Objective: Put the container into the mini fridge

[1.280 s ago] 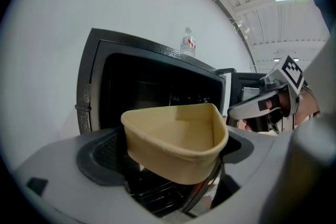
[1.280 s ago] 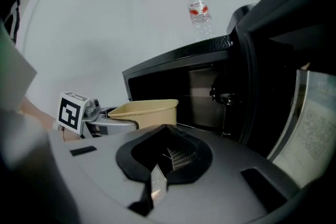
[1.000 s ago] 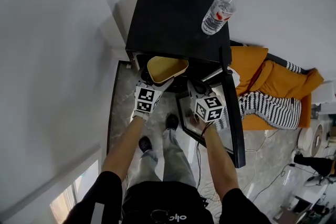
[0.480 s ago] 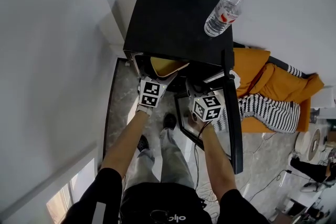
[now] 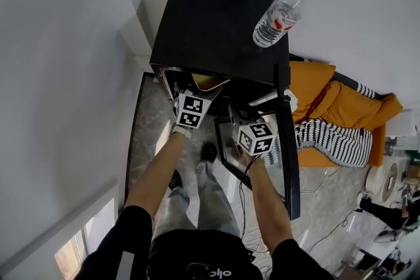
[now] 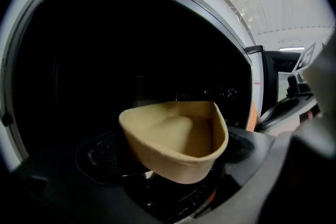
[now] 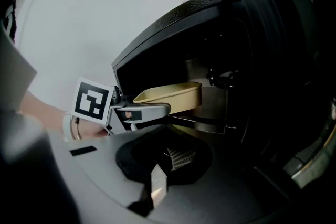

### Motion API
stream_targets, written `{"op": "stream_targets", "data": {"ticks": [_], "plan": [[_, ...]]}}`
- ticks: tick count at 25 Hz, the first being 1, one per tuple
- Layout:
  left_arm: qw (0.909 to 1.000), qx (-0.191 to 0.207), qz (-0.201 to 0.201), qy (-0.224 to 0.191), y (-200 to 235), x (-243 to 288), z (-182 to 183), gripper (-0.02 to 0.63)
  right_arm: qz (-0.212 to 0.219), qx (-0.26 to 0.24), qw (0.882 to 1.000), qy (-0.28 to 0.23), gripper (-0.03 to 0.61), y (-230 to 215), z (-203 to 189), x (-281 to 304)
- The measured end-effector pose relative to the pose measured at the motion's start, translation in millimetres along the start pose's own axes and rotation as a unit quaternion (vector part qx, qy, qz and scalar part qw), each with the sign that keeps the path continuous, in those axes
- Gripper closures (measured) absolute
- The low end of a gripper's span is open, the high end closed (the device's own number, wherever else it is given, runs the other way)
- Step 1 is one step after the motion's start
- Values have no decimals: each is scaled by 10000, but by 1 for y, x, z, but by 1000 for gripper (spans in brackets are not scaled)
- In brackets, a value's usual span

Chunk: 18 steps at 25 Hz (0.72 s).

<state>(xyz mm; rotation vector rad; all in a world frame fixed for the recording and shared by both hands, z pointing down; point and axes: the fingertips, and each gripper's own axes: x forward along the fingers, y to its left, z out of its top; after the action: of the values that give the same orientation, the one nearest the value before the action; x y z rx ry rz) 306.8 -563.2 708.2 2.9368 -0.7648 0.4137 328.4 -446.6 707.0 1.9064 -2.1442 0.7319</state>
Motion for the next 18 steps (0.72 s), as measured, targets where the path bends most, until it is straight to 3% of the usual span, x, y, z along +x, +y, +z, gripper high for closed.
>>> {"op": "stream_targets", "data": {"ticks": [18], "plan": [[9998,112,42,155,-1,4,-3,74,56,20,9999,83,571,6,-10,-10]]}}
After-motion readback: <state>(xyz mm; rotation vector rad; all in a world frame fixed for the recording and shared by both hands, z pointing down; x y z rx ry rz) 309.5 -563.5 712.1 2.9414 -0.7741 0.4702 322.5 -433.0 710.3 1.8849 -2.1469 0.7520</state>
